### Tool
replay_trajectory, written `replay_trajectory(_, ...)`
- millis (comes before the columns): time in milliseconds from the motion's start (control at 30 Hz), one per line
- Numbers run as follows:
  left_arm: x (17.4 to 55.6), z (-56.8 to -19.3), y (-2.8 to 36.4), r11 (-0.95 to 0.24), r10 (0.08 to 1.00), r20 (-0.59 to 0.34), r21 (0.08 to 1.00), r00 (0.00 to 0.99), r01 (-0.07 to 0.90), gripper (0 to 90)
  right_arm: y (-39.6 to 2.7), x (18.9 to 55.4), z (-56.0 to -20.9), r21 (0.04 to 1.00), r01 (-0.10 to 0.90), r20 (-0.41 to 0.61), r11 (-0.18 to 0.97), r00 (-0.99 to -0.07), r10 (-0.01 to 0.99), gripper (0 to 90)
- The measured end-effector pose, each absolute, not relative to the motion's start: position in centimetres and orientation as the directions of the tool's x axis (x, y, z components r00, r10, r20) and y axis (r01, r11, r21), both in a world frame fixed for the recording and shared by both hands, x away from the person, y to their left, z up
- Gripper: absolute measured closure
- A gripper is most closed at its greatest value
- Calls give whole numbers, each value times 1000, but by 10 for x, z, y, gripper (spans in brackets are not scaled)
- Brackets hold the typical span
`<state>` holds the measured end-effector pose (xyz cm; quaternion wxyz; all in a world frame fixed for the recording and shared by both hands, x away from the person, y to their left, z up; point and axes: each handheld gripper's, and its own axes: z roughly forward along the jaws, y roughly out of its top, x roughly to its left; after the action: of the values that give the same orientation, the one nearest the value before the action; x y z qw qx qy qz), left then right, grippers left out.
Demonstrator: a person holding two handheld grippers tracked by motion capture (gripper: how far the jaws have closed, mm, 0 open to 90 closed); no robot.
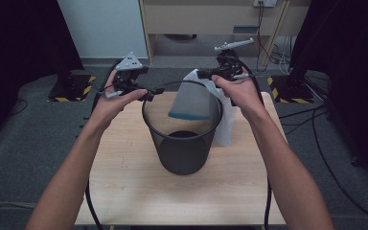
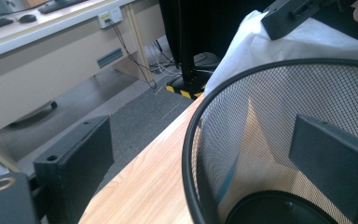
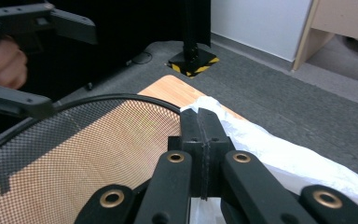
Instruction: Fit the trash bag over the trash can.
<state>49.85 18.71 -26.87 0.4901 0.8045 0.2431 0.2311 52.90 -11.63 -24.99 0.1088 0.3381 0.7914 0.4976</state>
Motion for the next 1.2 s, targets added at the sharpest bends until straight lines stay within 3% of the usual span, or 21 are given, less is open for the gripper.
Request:
replay_trajectory(800,518,-266,172,-410,586,111,895,803,175,78,-98,533,-240,871,432,267,233,-815,514,900)
replay_trajectory(1200,530,-274,167,-434,583,114,881,805,190,176,-88,528,-238,878,415,276,237,-845,458,900)
